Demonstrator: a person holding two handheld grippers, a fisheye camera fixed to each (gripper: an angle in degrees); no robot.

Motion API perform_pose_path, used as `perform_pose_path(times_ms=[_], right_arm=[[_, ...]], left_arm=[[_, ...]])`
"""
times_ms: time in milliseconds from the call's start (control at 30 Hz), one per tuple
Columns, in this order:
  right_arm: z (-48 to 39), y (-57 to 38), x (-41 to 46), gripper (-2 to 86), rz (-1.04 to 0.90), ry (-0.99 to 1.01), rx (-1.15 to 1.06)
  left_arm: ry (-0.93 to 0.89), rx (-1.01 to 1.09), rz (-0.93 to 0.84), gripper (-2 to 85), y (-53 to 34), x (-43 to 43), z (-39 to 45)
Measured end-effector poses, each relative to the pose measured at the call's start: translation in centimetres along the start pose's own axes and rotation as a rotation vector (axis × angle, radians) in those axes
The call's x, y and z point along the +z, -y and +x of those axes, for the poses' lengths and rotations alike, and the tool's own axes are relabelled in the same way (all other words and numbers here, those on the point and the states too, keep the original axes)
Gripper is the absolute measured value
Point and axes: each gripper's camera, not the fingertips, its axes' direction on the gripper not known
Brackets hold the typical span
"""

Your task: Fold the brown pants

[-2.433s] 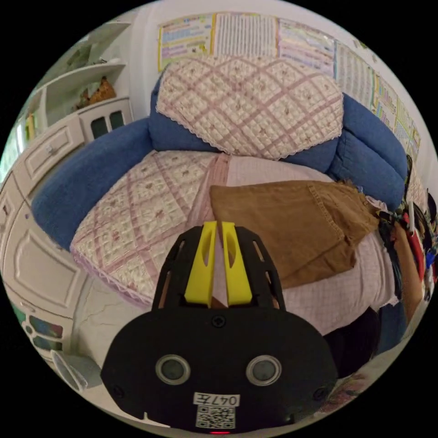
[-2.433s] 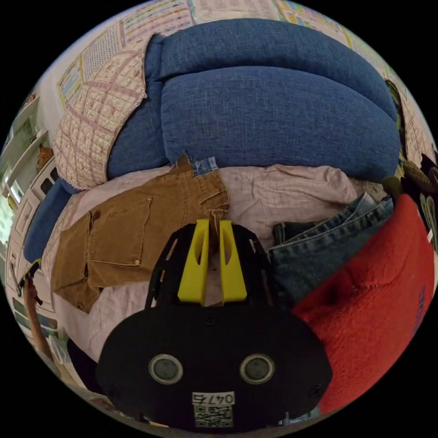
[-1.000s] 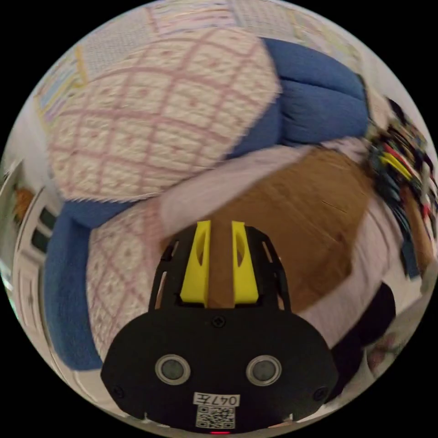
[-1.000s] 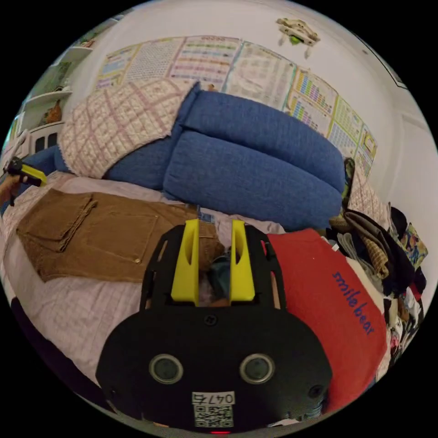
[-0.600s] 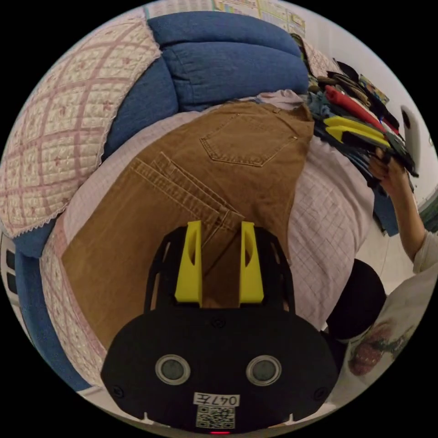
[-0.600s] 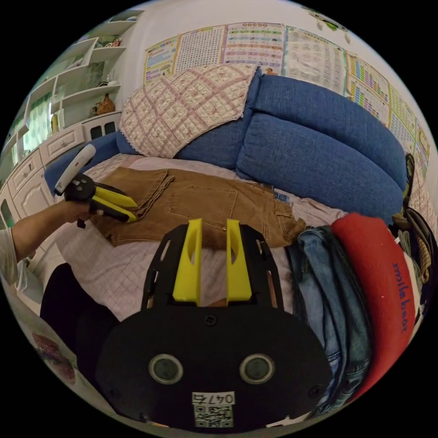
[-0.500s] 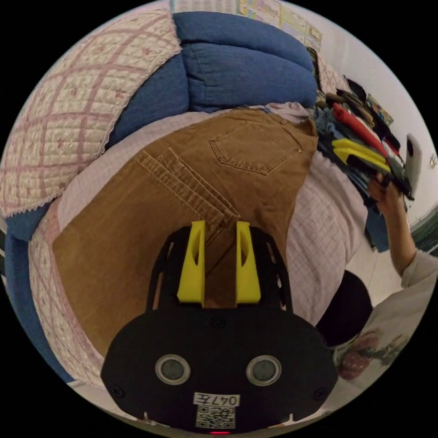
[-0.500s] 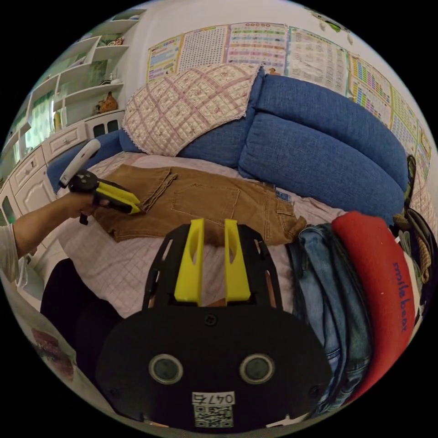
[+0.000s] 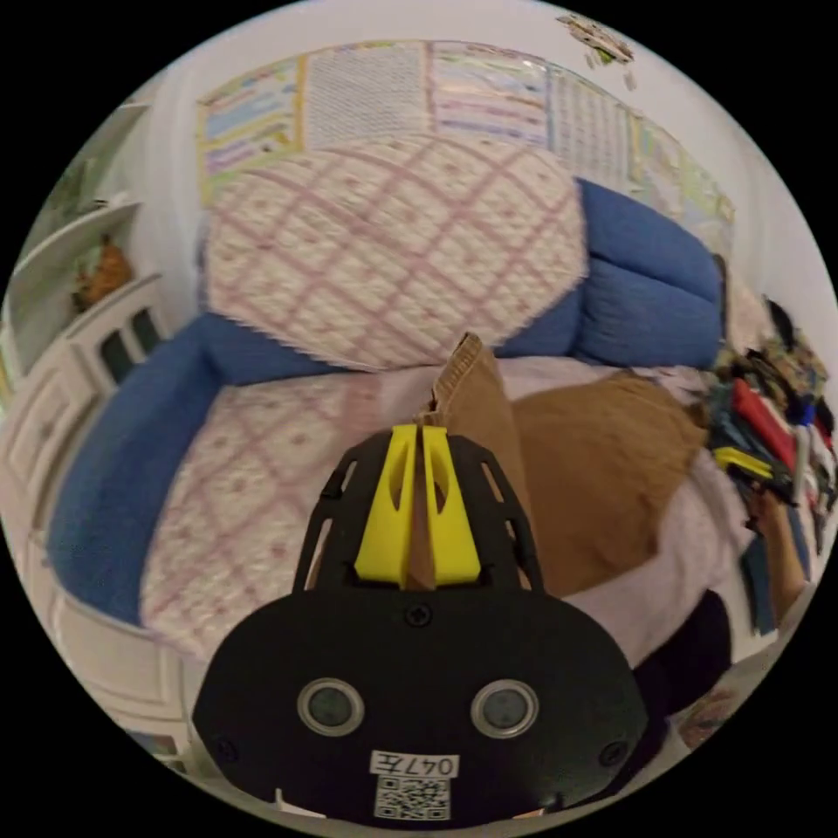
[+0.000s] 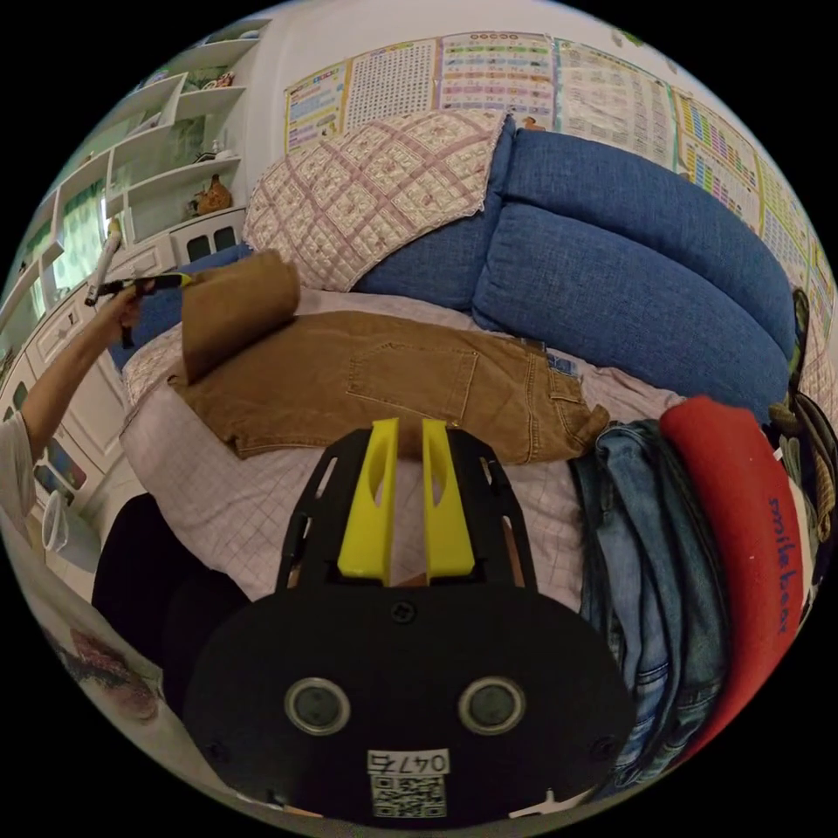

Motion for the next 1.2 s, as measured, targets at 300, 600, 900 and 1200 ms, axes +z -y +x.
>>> perform_pose_path(times_ms=[300,600,900,1200], right_arm=[[2.0,0.9,2.7,7.4,-0.079,0.042,0.204],[5.8,8.2,-0.6,8.3,-0.065,-0.094,0.188],[5.0,24.3,6.8,9.2,-0.208,-0.06,-0.116],[1.3,32.7,15.1,6.4,-0.438,0.023,-0.37]], left_arm=[[0.194,-0.517,-0.28,-0.4,-5.1,-3.7,-22.3],[0.336,-0.606,-0.306,8.9,0.0,-12.4,-23.1],[0.043,-0.402,-0.161,8.2,12.5,-24.5,-17.7],[-0.347,-0.293,-0.156,8.5,19.4,-33.6,-14.0]])
